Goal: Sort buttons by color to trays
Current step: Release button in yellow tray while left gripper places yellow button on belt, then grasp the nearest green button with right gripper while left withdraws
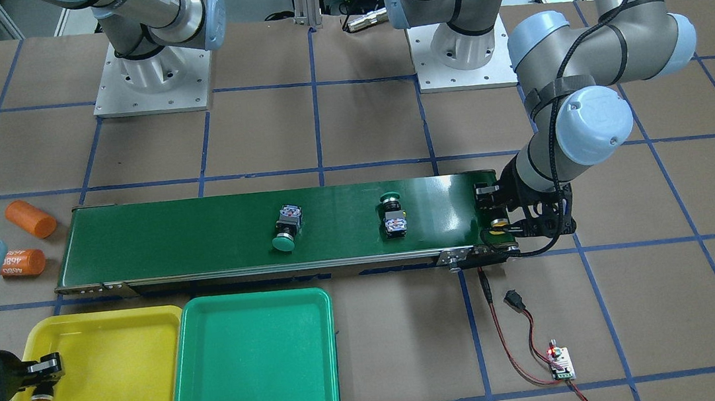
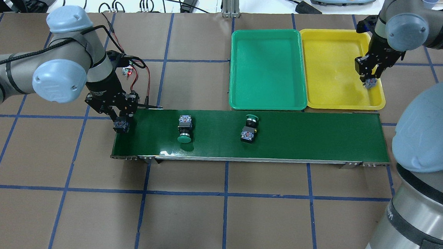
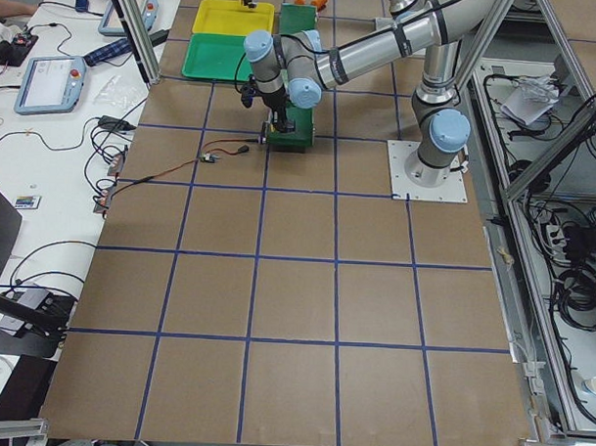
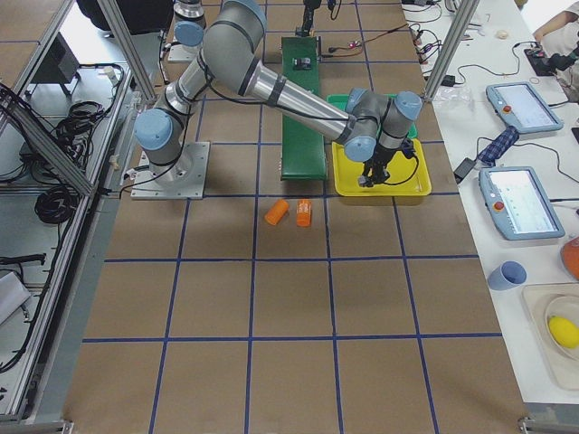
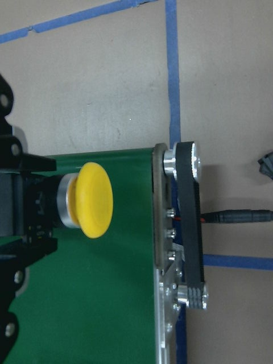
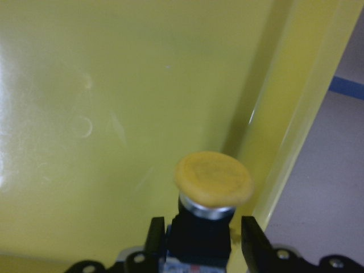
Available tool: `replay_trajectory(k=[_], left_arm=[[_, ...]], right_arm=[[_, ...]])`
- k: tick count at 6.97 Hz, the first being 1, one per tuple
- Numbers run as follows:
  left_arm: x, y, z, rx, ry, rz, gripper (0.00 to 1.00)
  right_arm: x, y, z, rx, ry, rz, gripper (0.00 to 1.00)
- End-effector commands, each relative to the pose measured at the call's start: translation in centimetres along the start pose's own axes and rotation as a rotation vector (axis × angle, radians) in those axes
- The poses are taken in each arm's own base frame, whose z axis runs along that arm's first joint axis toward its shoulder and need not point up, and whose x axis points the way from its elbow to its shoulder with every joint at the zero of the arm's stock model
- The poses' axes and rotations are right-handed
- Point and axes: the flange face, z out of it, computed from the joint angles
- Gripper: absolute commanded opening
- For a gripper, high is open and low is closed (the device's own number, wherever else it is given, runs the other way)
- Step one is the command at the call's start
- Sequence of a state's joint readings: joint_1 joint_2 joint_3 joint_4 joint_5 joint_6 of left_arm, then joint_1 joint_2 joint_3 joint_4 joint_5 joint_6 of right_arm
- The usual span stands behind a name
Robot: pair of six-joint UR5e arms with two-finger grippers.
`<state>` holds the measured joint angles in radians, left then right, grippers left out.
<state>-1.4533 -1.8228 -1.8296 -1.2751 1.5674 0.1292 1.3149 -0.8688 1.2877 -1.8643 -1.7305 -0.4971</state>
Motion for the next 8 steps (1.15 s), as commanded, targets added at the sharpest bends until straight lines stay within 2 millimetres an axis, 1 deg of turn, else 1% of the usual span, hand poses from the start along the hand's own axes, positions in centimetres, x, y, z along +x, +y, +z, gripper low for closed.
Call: replay_trajectory(k=[1, 2, 3, 4, 5, 6, 7, 8], left_arm=[[1.2, 0.0, 0.3, 0.003, -0.004, 0.015, 0.91], [1.3, 0.4, -1.5, 0.036, -0.008, 0.017, 1.0], [1.4, 1.1, -4.5, 0.078, -0.019, 0.022, 1.0], [1.3, 2.4, -8.5, 0.122, -0.038, 0.018, 1.0], [1.6, 3.8, -13.1, 0.209, -0.047, 0.019, 1.0], [2.1, 6.9, -16.5, 0.226, -0.045, 0.018, 1.0], [2.4, 10.3, -19.7, 0.275, -0.052, 0.018, 1.0], [2.9, 13.1, -22.7, 0.338, -0.05, 0.019, 1.0]], right_arm=[[0.1, 0.0, 0.7, -0.007, -0.015, 0.012, 1.0], [0.1, 0.3, 0.4, -0.014, -0.015, 0.013, 1.0], [-0.1, 0.7, 0.0, -0.019, -0.018, 0.01, 1.0], [-0.6, 1.7, -1.0, -0.018, -0.019, 0.009, 1.0], [-1.4, 3.6, -2.2, -0.018, -0.021, 0.009, 1.0], [-2.8, 6.4, -3.6, -0.015, -0.021, 0.009, 1.0], [-4.5, 9.5, -5.3, -0.006, -0.029, 0.017, 1.0], [-6.5, 12.7, -6.2, 0.007, -0.052, 0.071, 1.0]])
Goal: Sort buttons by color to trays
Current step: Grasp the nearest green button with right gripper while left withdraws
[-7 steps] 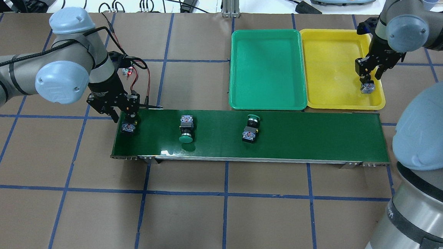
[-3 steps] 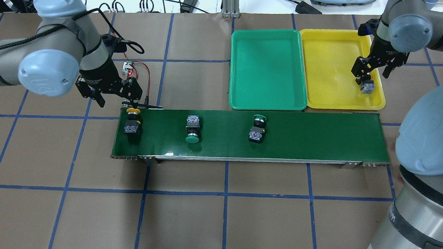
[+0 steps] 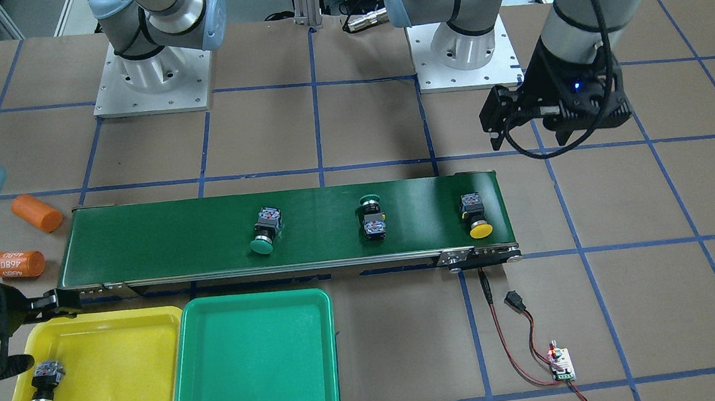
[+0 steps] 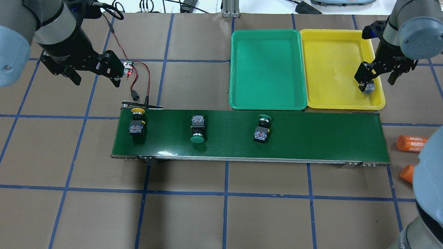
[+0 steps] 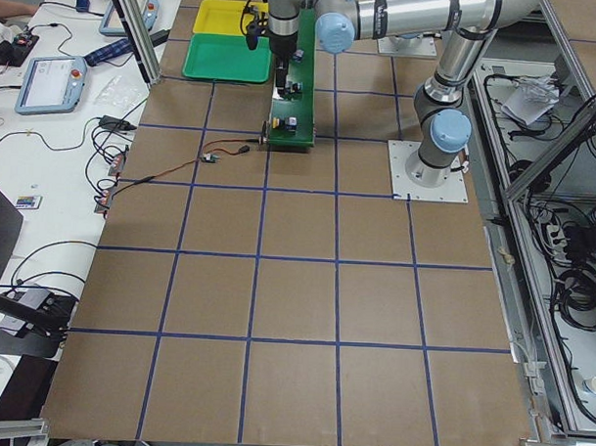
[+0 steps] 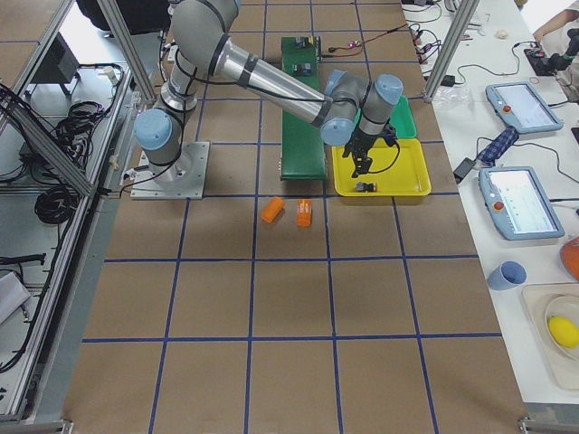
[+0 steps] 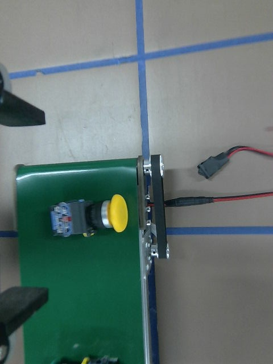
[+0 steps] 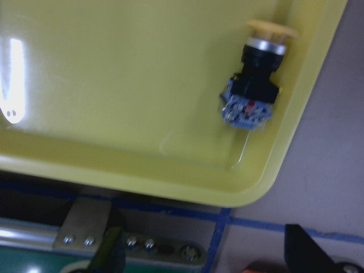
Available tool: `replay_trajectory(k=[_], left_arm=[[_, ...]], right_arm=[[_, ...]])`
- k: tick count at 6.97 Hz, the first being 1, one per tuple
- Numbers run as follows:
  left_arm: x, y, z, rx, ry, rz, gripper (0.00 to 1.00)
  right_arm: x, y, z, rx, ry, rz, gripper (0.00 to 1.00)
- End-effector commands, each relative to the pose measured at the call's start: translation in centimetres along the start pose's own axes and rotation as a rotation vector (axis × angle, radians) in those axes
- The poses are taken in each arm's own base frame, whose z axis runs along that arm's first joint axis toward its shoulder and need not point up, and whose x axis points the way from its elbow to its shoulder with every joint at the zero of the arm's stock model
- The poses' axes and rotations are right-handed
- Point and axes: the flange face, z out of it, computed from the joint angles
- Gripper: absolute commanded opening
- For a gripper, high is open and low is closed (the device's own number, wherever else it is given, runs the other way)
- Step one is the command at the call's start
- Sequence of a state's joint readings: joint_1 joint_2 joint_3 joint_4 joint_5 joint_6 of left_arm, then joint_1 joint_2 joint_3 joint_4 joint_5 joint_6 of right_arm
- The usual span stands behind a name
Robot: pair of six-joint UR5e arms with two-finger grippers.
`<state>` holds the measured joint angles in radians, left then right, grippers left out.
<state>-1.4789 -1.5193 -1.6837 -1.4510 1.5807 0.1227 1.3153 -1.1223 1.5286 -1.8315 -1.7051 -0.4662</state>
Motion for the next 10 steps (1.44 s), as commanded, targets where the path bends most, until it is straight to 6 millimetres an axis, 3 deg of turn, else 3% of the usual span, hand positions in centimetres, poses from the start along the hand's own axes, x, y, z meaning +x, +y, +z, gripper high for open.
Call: replay_trajectory(k=[1, 3, 6, 7, 10], left_arm=[[0.5, 4.1, -3.7, 0.001, 0.002, -0.002, 1.0], [0.9, 4.1, -2.3, -0.057, 0.009, -0.004, 1.0], [1.4, 3.4, -1.0, -0.069, 0.02, -0.034, 1.0], [1.6, 3.8, -1.1, -0.067, 0.013, -0.024, 1.0], [1.6, 3.9, -0.8, -0.076, 0.009, -0.022, 1.0]], right_arm=[[-4.9, 6.4, -0.8, 0.006, -0.053, 0.113, 1.0], [-13.5, 7.7, 0.3, 0.005, -0.087, 0.196, 1.0], [-25.1, 6.3, 0.7, 0.091, -0.068, 0.278, 1.0], [-26.9, 5.9, 1.4, 0.092, -0.068, 0.297, 1.0], [-27.4, 5.8, 2.4, 0.077, -0.066, 0.301, 1.0]])
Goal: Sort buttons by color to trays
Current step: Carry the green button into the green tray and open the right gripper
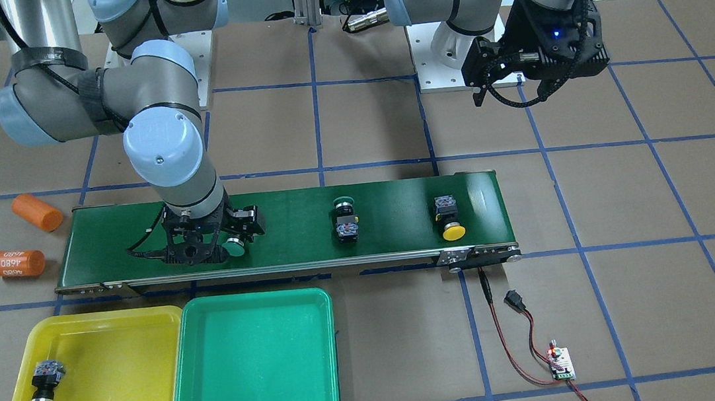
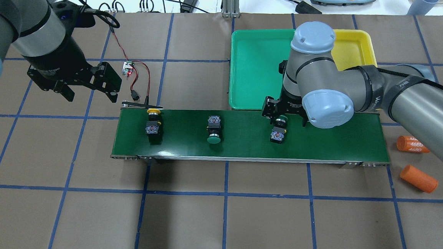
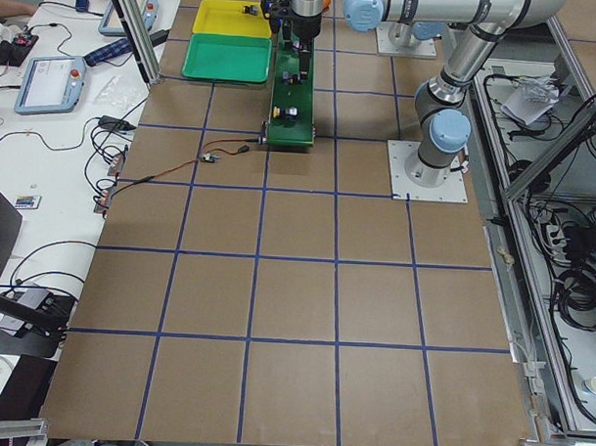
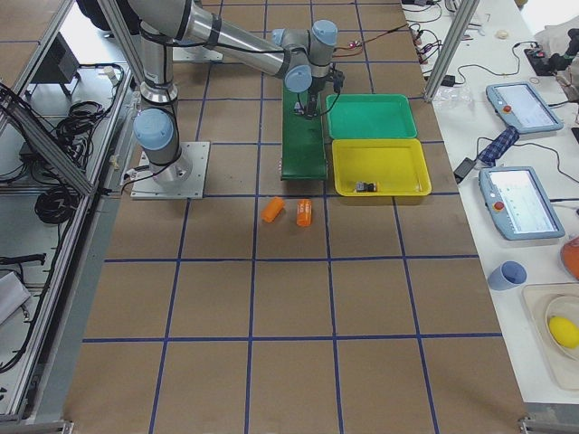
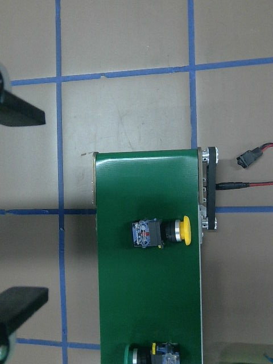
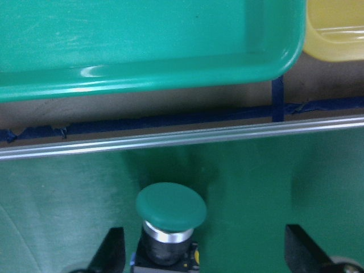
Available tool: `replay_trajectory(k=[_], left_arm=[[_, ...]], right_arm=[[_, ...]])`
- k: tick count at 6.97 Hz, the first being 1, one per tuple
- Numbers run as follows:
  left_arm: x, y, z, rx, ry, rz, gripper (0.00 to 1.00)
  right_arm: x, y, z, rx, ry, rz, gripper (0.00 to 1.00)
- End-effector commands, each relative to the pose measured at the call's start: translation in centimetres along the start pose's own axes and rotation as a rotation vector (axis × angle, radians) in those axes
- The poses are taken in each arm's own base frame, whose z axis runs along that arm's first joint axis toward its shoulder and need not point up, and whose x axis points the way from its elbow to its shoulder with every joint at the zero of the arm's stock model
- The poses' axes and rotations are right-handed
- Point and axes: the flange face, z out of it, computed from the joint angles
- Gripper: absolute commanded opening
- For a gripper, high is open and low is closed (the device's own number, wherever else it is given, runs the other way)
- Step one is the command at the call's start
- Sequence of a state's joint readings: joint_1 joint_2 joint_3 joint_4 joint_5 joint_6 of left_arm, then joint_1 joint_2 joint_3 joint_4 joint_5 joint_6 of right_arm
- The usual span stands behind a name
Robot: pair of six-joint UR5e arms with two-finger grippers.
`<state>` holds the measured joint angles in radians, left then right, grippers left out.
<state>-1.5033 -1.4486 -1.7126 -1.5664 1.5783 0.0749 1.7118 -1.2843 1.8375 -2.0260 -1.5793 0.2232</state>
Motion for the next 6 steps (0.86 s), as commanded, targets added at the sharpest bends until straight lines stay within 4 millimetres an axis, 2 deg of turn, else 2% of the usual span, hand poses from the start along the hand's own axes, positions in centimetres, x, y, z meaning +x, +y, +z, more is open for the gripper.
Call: replay_trajectory(k=[1, 2, 3, 4, 6], left_arm=[[0.0, 0.4, -0.2, -0.002, -0.002, 0.002, 1.0], [-0.2, 0.0, -0.1, 0.0, -0.005, -0.001, 1.0], [-0.2, 0.0, 0.0, -0.003, -0.005, -0.001, 1.0], [-0.2, -0.1, 0.0, -0.005, -0.001, -0.004, 1.0], [-0.2, 0.0, 0.1, -0.006, -0.001, -0.004, 1.0]], right_arm=[[-0.1, 0.4, 1.7, -0.03, 0.005, -0.001, 0.86], [-0.1, 0.4, 1.8, -0.018, 0.004, -0.009, 0.57], [-0.1, 0.0, 1.3, -0.007, 0.006, -0.018, 0.33], [-0.1, -0.3, 0.8, 0.005, 0.003, -0.027, 0.27], [-0.3, -2.6, -1.1, 0.048, -0.008, -0.023, 0.27]])
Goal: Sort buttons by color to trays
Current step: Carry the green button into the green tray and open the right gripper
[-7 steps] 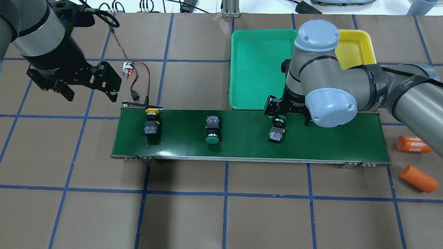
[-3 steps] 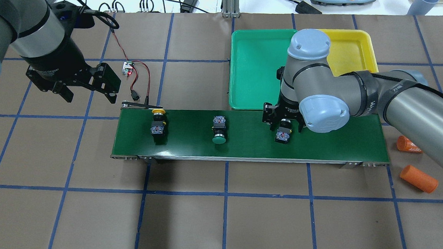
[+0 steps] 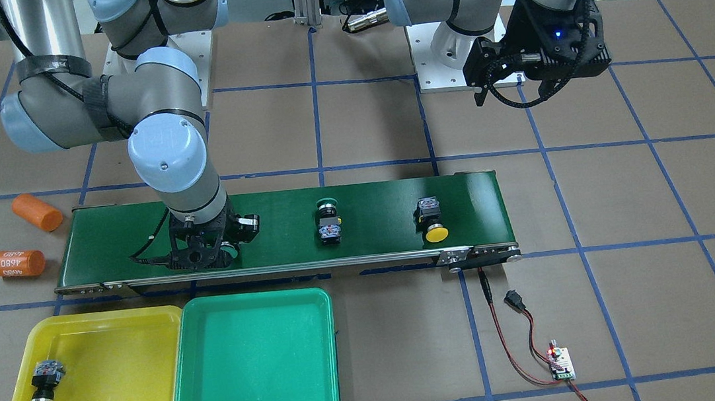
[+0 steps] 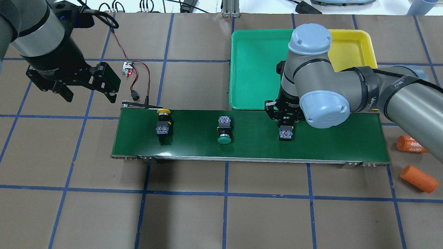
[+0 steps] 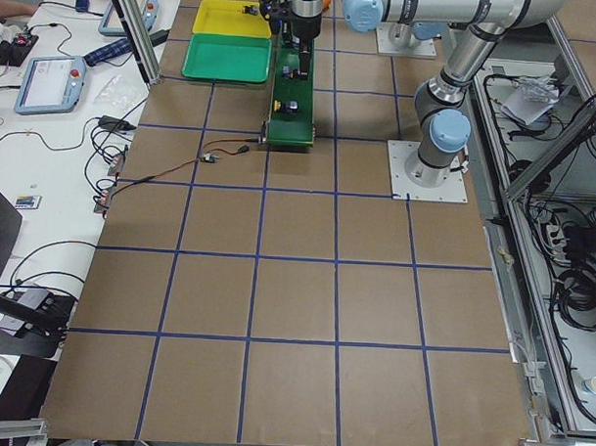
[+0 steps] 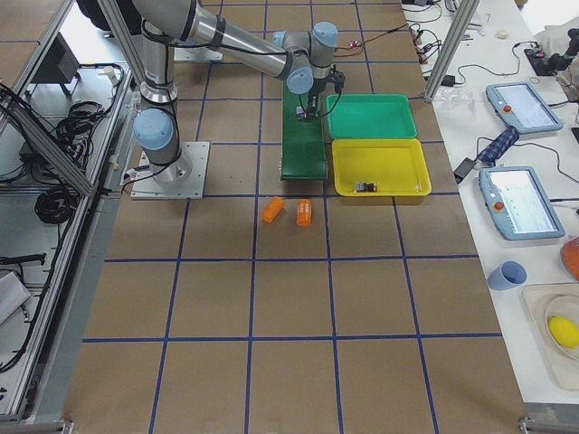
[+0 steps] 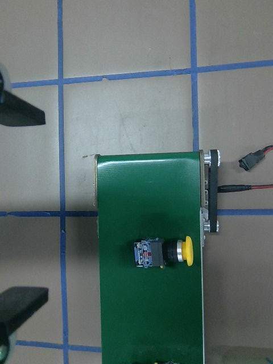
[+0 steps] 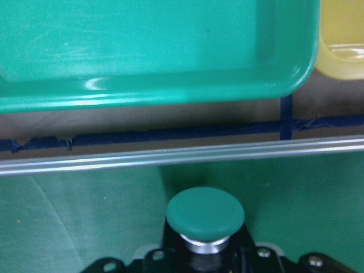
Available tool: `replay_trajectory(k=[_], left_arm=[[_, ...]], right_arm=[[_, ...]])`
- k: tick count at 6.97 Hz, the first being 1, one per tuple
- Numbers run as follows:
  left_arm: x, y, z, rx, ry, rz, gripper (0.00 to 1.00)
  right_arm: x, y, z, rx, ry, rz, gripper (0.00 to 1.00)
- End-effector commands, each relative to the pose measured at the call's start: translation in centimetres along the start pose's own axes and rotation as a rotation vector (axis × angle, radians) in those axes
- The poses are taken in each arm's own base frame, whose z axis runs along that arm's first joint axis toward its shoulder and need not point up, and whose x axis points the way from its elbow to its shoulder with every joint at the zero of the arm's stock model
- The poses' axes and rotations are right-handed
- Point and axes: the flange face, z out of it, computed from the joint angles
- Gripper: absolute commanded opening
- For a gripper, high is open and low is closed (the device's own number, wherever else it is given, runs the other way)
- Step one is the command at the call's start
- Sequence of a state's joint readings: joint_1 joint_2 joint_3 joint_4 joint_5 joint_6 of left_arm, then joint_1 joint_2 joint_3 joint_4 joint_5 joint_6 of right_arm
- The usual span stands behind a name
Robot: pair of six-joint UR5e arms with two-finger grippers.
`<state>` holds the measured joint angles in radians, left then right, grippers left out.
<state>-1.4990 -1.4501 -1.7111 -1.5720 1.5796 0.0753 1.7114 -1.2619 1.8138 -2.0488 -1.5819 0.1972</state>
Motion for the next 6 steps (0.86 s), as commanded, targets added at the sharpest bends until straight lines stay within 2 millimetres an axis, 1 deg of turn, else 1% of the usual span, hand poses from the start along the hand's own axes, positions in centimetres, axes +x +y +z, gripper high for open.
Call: replay_trajectory(k=[1, 2, 3, 4, 5, 6], left_arm=[[0.0, 0.7, -0.4, 0.002, -0.002, 0.0, 1.0], [0.0, 0.4, -0.2, 0.004, -0.001, 0.0, 1.0], [0.1, 0.2, 0.2, -0.007, 0.0, 0.004, 1.0], [0.1, 0.6, -0.2, 0.002, -0.001, 0.01, 1.0], [0.1, 0.6, -0.4, 0.01, -0.001, 0.015, 1.0], [0.1, 0.7, -0.5, 0.011, -0.001, 0.012, 1.0]], right_arm=[[0.0, -4.6, -2.0, 0.054, -0.01, 0.007, 0.27], [-0.3, -8.3, -2.9, 0.09, -0.009, -0.003, 0.28], [-0.2, -12.0, -3.2, 0.1, -0.004, -0.019, 0.28], [0.7, -14.4, -1.9, 0.097, 0.002, -0.1, 0.26], [2.7, -16.3, -1.2, 0.104, -0.001, -0.125, 0.22], [3.6, -17.8, -0.4, 0.109, 0.003, -0.161, 0.22]])
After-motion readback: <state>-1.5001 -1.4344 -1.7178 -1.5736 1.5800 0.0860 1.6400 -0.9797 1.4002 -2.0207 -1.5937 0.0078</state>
